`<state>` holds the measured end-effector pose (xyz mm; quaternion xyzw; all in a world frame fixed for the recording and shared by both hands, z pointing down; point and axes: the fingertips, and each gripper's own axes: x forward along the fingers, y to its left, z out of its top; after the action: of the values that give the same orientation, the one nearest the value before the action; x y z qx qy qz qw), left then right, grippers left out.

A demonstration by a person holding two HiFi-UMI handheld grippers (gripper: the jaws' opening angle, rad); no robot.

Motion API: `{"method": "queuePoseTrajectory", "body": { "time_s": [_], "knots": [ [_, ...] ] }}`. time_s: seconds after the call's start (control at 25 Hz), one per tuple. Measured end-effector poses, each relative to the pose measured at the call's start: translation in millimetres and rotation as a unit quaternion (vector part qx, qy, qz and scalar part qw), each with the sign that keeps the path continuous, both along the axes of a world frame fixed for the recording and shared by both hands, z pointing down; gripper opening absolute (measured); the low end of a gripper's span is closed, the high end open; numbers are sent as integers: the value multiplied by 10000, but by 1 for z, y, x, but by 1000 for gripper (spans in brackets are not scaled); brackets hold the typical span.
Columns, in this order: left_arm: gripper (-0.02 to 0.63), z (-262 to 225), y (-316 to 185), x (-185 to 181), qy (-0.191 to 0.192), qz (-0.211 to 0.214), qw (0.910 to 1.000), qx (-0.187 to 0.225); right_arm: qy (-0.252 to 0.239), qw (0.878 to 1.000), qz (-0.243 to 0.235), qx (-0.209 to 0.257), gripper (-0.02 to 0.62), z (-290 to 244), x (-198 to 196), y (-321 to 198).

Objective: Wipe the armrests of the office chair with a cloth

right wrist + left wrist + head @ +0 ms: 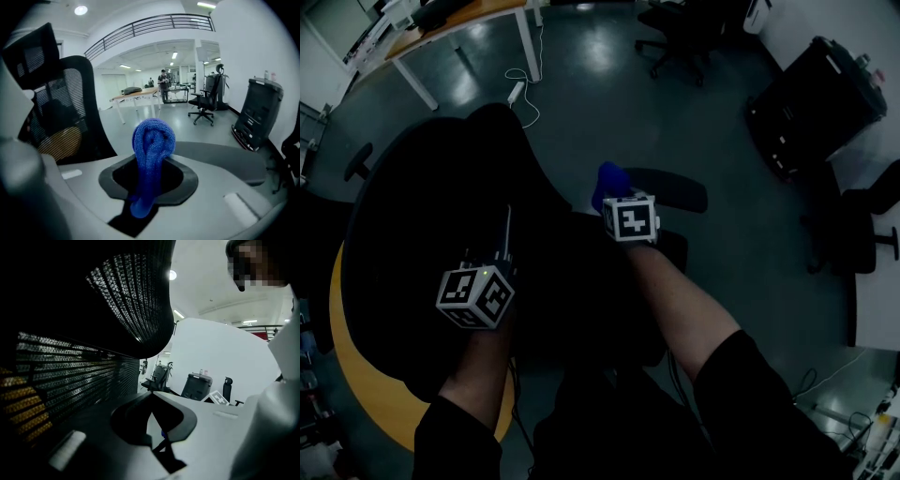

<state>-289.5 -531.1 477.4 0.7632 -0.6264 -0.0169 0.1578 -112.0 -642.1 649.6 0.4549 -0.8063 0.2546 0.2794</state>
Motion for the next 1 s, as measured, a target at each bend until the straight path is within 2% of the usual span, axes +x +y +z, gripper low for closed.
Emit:
{"method": "queuePoseTrajectory", "body": {
  "time_s": [0.16, 0.36, 0.52, 0.72, 0.88, 1.0],
  "knots": [
    [17, 1, 2, -1, -10, 45, 10000, 20, -9, 9990, 431, -140, 99, 3, 29, -10],
    [17, 1, 4, -6, -29, 69, 10000, -5, 94, 9966, 812, -103, 100, 6, 91, 1],
    [17, 2, 7, -8, -50, 36, 10000, -60, 382, 9936, 1066, 25, 100, 6, 160, 7],
    [17, 3, 9, -13, -42, -103, 9997, -214, 965, 9855, 1383, 198, 100, 3, 256, 11],
    [17, 2, 23, -18, -244, -344, 9984, -377, 1466, 9746, 1683, 151, 100, 6, 341, 24],
    [17, -4, 46, -11, -438, -480, 9969, -445, 1650, 9716, 1675, 259, 100, 2, 391, 43]
  ]
}}
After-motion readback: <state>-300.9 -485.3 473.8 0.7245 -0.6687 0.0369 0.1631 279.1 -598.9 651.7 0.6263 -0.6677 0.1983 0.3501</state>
